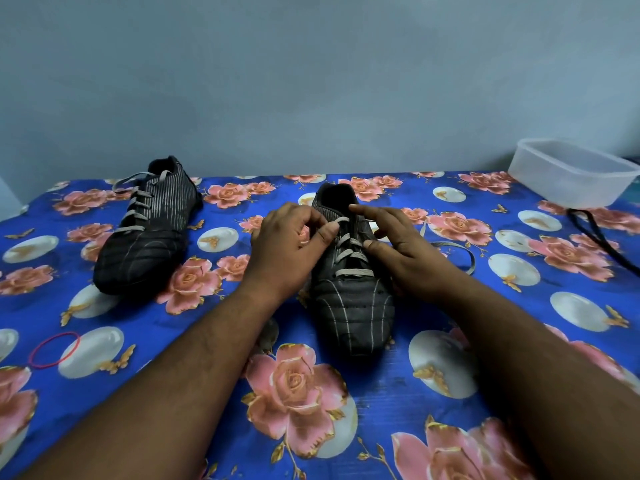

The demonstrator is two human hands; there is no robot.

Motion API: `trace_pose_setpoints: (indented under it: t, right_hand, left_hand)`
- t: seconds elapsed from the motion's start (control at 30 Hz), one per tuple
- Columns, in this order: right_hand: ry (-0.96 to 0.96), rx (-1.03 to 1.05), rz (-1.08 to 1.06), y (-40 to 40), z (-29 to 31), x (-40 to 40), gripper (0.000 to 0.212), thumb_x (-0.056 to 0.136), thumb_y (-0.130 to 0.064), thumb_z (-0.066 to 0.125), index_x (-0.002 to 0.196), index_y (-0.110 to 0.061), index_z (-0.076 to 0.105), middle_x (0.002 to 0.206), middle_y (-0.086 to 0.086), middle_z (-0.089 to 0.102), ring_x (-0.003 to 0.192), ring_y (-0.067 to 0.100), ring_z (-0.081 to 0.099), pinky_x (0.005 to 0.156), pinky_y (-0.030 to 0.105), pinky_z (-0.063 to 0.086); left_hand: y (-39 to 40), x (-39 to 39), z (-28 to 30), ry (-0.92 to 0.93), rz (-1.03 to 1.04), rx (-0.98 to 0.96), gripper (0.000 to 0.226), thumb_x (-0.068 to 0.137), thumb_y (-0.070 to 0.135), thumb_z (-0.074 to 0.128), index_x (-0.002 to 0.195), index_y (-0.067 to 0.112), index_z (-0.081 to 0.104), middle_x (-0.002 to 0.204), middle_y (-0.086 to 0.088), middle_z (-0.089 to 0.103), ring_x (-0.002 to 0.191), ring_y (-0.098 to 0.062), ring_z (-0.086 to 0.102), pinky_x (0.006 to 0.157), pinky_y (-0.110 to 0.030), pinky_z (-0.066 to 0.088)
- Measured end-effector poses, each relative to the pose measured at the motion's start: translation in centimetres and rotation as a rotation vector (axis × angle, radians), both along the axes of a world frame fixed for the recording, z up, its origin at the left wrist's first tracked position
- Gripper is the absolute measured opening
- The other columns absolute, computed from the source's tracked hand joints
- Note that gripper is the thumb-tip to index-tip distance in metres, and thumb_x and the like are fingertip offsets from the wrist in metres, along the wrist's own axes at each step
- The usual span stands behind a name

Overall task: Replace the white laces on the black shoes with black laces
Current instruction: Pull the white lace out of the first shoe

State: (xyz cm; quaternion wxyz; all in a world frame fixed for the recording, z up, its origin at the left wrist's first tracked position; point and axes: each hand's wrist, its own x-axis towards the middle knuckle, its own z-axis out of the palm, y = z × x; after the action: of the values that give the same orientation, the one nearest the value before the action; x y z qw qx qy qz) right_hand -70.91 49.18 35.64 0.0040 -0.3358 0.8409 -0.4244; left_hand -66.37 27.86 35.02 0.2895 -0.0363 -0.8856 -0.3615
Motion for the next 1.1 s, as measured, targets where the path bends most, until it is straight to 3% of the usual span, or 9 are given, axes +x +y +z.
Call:
trace_pose_setpoints:
  t: [0.17, 0.37, 0.47, 0.53, 0.6, 0.7, 0.8, 1.0, 1.1]
  right_hand:
    - [0.007, -0.004, 0.017, 0.0, -0.1, 0.0, 0.053, 0.097, -0.032, 0.05, 0.148, -0.044, 0.041, 0.14, -0.005, 0.042, 0.13, 0.013, 0.043, 0.117, 0.042, 0.033]
    - [0.031, 0.029, -0.005, 0.1, -0.3, -0.3, 0.052, 0.094, -0.046, 0.046, 0.143, -0.059, 0.034, 0.142, -0.011, 0.039, 0.134, 0.015, 0.039, 0.116, 0.046, 0.034]
    - [0.032, 0.009, 0.002, 0.2, -0.4, -0.4, 0.051, 0.095, -0.048, 0.049, 0.145, -0.055, 0.036, 0.141, -0.013, 0.041, 0.133, 0.013, 0.04, 0.114, 0.043, 0.037]
    - [0.036, 0.005, -0.019, 0.3, -0.5, -0.4, 0.051, 0.099, -0.048, 0.054, 0.147, -0.045, 0.04, 0.138, -0.013, 0.045, 0.129, 0.01, 0.044, 0.109, 0.036, 0.041]
    - [-0.022, 0.013, -0.055, 0.5, -0.1, -0.3, 0.054, 0.094, -0.053, 0.059, 0.145, -0.039, 0.044, 0.128, -0.011, 0.055, 0.113, 0.004, 0.055, 0.094, 0.023, 0.045]
    - [-0.149, 0.041, -0.09, 1.2, 0.4, -0.5, 0.049, 0.087, -0.056, 0.061, 0.13, -0.034, 0.054, 0.083, -0.009, 0.071, 0.064, 0.004, 0.062, 0.059, 0.014, 0.045]
    - [-0.255, -0.055, -0.095, 2.2, 0.7, -0.9, 0.02, 0.094, -0.036, 0.067, 0.107, -0.02, 0.065, 0.055, -0.003, 0.056, 0.048, 0.011, 0.048, 0.048, 0.023, 0.041]
    - [-0.344, -0.292, -0.195, 3.7, 1.6, -1.5, 0.033, 0.098, -0.037, 0.063, 0.086, -0.007, 0.065, 0.054, -0.002, 0.042, 0.05, 0.017, 0.036, 0.052, 0.03, 0.035]
    - [-0.094, -0.203, -0.386, 3.9, 1.3, -2.1, 0.03, 0.095, -0.043, 0.065, 0.08, -0.018, 0.067, 0.059, 0.001, 0.054, 0.054, 0.017, 0.046, 0.052, 0.027, 0.035]
  left_hand:
    - [-0.7, -0.3, 0.1, -0.062, 0.021, 0.027, 0.029, 0.078, 0.064, 0.049, 0.067, 0.037, 0.053, 0.081, 0.015, 0.056, 0.091, -0.022, 0.058, 0.086, -0.051, 0.05]
    - [-2.1, -0.3, -0.2, -0.164, 0.179, 0.161, 0.038, 0.069, 0.052, 0.055, 0.056, 0.016, 0.054, 0.052, 0.009, 0.054, 0.057, -0.017, 0.051, 0.065, -0.04, 0.049]
    - [-3.7, -0.2, -0.4, -0.257, 0.286, 0.15, 0.038, 0.068, 0.055, 0.058, 0.065, 0.017, 0.057, 0.061, 0.008, 0.059, 0.067, -0.02, 0.058, 0.074, -0.044, 0.054]
    - [-4.3, -0.2, -0.6, -0.265, 0.338, 0.098, 0.02, 0.074, 0.046, 0.067, 0.076, 0.029, 0.057, 0.085, 0.012, 0.064, 0.09, -0.02, 0.063, 0.087, -0.047, 0.052]
    - [-4.1, -0.1, -0.6, -0.199, 0.298, 0.061, 0.021, 0.074, 0.04, 0.064, 0.092, 0.038, 0.056, 0.104, 0.011, 0.062, 0.104, -0.021, 0.061, 0.093, -0.047, 0.05]
    - [-2.4, 0.3, 0.0, -0.138, 0.048, 0.099, 0.027, 0.082, 0.042, 0.056, 0.107, 0.033, 0.059, 0.108, 0.008, 0.063, 0.096, -0.017, 0.062, 0.089, -0.043, 0.053]
    - [-1.0, 0.8, 0.2, -0.175, -0.077, 0.066, 0.033, 0.094, 0.055, 0.06, 0.111, 0.027, 0.059, 0.098, 0.007, 0.065, 0.082, -0.01, 0.062, 0.077, -0.033, 0.052]
    - [-1.6, 0.6, 0.3, -0.241, -0.077, 0.179, 0.026, 0.091, 0.044, 0.071, 0.08, 0.022, 0.06, 0.05, 0.015, 0.052, 0.048, -0.002, 0.043, 0.055, -0.023, 0.039]
    - [-2.2, 0.7, 0.4, -0.206, -0.032, 0.295, 0.017, 0.09, 0.032, 0.075, 0.083, 0.02, 0.065, 0.055, 0.013, 0.053, 0.051, -0.002, 0.044, 0.055, -0.018, 0.038]
